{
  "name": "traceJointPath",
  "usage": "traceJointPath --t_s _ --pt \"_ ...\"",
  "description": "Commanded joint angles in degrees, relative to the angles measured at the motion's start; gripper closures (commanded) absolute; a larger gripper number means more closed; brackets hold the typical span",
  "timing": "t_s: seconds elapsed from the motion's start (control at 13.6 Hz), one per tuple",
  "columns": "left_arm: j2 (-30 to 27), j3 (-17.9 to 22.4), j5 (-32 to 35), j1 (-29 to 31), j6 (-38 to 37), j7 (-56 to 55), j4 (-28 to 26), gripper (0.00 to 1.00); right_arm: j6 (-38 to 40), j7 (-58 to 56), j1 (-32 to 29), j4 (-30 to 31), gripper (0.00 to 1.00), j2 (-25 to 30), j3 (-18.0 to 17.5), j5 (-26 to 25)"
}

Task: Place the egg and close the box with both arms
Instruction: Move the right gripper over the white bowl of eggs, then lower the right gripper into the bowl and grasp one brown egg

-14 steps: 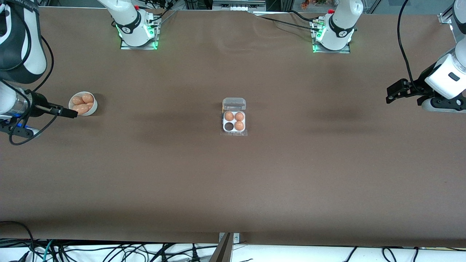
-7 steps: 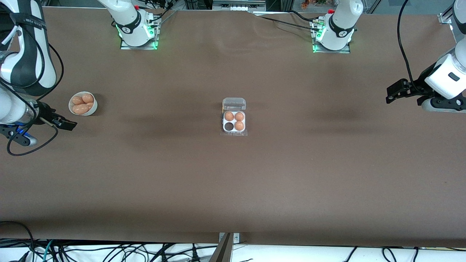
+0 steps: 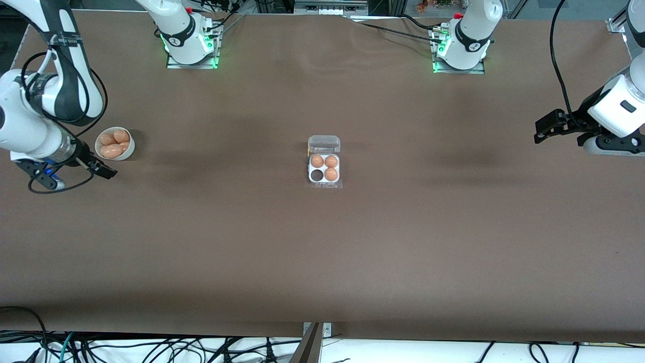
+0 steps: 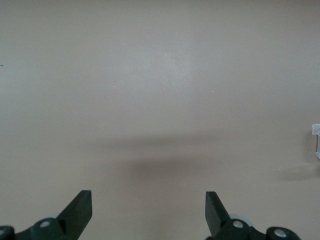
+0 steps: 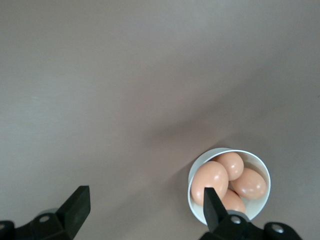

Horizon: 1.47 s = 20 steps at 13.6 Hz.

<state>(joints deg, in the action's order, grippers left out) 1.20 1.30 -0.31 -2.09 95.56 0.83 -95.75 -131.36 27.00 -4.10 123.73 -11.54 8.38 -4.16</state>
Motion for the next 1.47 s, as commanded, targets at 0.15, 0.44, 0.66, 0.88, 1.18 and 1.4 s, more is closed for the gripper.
traceJointPath --t_s 0.15,0.44,0.66,0.88,1.18,1.4 --pt "-0.3 -0.2 -1.4 0.3 -0.5 0.0 -0.1 0.00 -9.1 2.0 -3.3 7.0 0.00 0.6 -0.4 -1.3" --pt "-0.3 -0.2 -1.4 0.2 -0.5 0.0 -0.1 0.00 -9.0 4.9 -3.5 7.8 0.00 0.6 -0.1 -1.4" --pt "-0.3 -0.2 -1.4 0.2 -0.5 0.0 -0.1 0.00 -9.2 7.0 -4.0 7.9 0.00 -0.8 -0.1 -1.4" --pt "-0.3 -0.2 -1.4 0.2 -0.5 0.0 -0.1 0.00 -9.0 9.2 -4.0 7.9 0.00 -1.3 0.0 -2.1" --pt "-0.3 -0.2 -1.4 0.2 -0.5 0.0 -0.1 0.00 -9.2 9.7 -4.0 7.8 0.08 -3.0 0.0 -2.3" --pt "-0.3 -0.2 -1.4 0.2 -0.5 0.0 -0.1 0.00 -9.2 9.7 -4.0 7.8 0.18 -3.2 0.0 -2.3"
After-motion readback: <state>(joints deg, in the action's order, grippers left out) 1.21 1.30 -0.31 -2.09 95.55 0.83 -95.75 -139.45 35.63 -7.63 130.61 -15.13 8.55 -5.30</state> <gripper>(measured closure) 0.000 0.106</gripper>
